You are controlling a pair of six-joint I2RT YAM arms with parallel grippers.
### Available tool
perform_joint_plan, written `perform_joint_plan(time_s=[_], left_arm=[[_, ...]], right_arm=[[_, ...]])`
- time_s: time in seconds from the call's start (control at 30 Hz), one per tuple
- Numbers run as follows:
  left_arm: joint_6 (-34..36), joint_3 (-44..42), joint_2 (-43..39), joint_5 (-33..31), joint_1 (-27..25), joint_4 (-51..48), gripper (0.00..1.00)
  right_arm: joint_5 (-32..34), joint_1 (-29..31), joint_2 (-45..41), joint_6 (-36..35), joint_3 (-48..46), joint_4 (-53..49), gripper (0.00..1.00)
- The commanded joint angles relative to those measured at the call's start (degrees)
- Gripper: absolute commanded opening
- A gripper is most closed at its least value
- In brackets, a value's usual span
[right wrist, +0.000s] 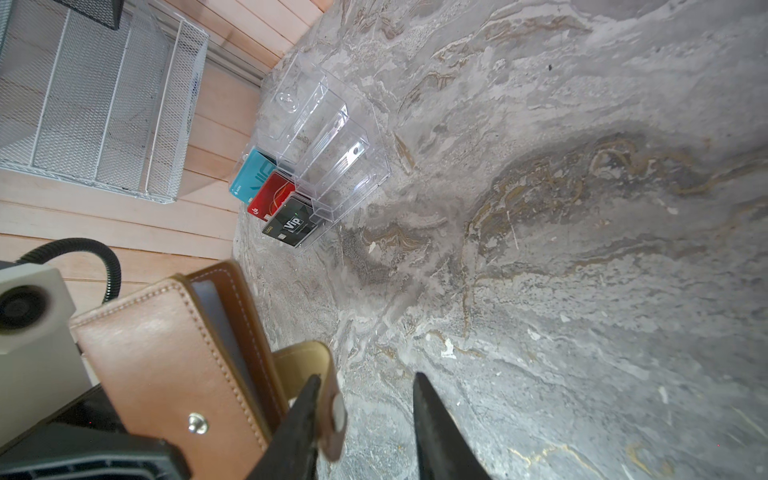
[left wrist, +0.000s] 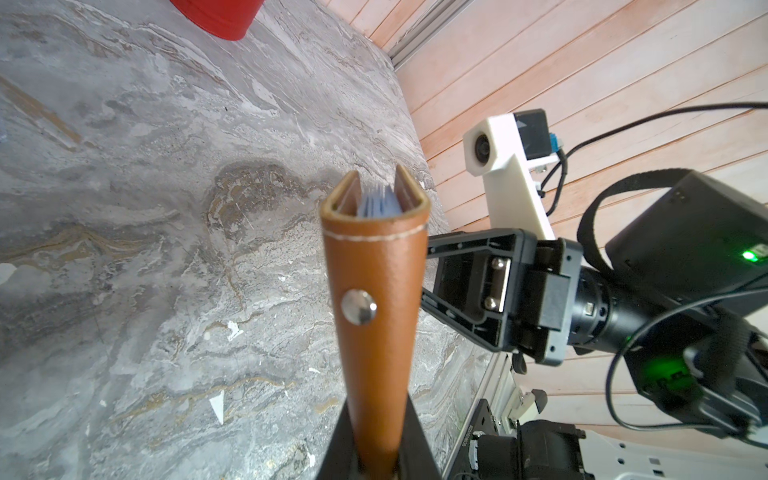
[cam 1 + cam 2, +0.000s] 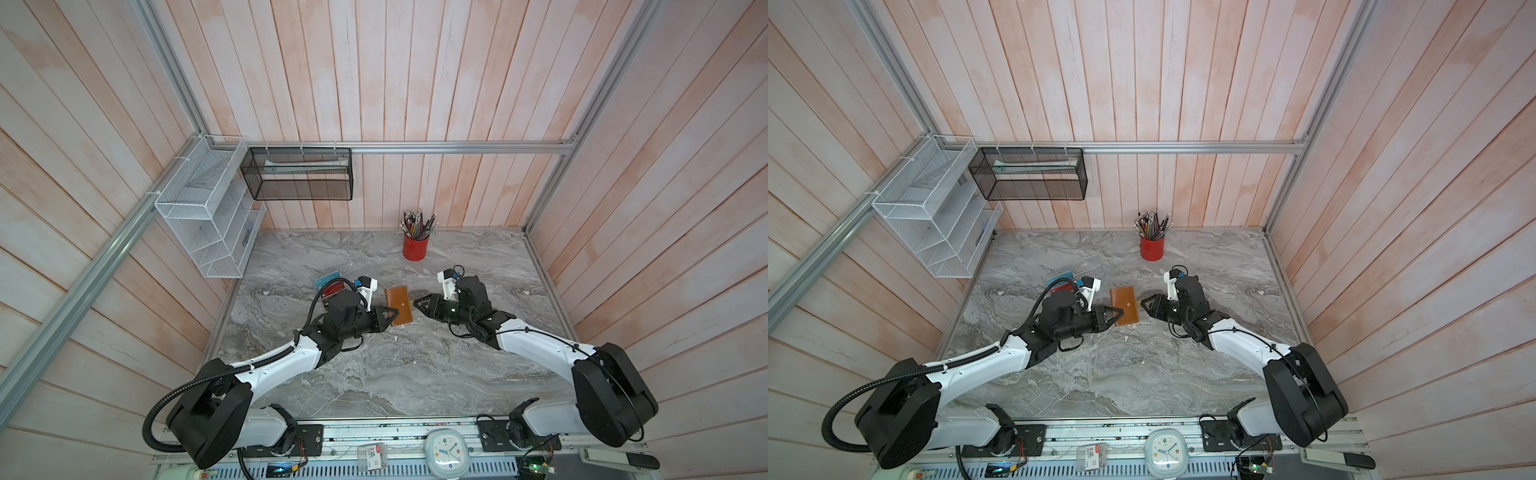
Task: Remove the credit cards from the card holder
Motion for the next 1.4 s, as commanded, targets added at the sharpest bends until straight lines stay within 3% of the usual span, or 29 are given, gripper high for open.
perform_joint_plan(time_s=[0.0, 0.1, 0.13, 0.33, 0.4, 0.53, 1.1, 1.17, 1.3, 1.37], left_arm=[[-0.47, -0.84, -0.60, 1.73, 0.14, 3.68, 0.00], [-0.38, -1.08, -0.55, 1.67, 0.14, 3.70, 0.00], [-0.26, -1.12, -0.43, 1.74, 0.15, 3.70, 0.00], [-1.08, -2.01, -0.24, 1.95, 0.17, 5.69, 0.00], [-1.23, -2.10, -0.16, 2.00, 0.21, 6.01, 0.00], [-1.26, -1.95, -0.50, 2.19, 0.22, 6.21, 0.00], [-1.68, -2.37, -2.62, 2.19, 0.19, 7.34, 0.00], [-1.78, -2.43, -2.43, 2.28, 0.18, 7.59, 0.00], [-1.79, -2.23, -1.95, 2.54, 0.22, 7.59, 0.00], [-1.44, -2.19, -1.80, 2.30, 0.37, 7.28, 0.00]], right_arm=[[0.82, -0.17, -0.07, 0.66, -0.23, 1.71, 0.24], [0.21, -0.23, -1.16, 0.66, -0.80, 2.94, 0.02], [0.46, -0.25, -1.49, 0.46, -0.74, 2.69, 0.00], [-2.02, -0.20, -2.29, 0.62, -0.60, 4.51, 0.00], [-4.79, -0.09, -1.97, 1.99, -0.86, 6.66, 0.08], [-3.83, 0.00, -1.69, 1.60, -0.73, 5.67, 0.14], [-5.94, 0.06, 1.57, 2.35, -1.16, 9.10, 0.19], [-6.87, 0.07, 1.70, 2.54, -1.14, 10.16, 0.17], [-6.92, 0.06, 0.53, 2.44, -1.24, 10.68, 0.01], [-6.60, 0.05, -0.45, 2.10, -1.00, 9.92, 0.00]])
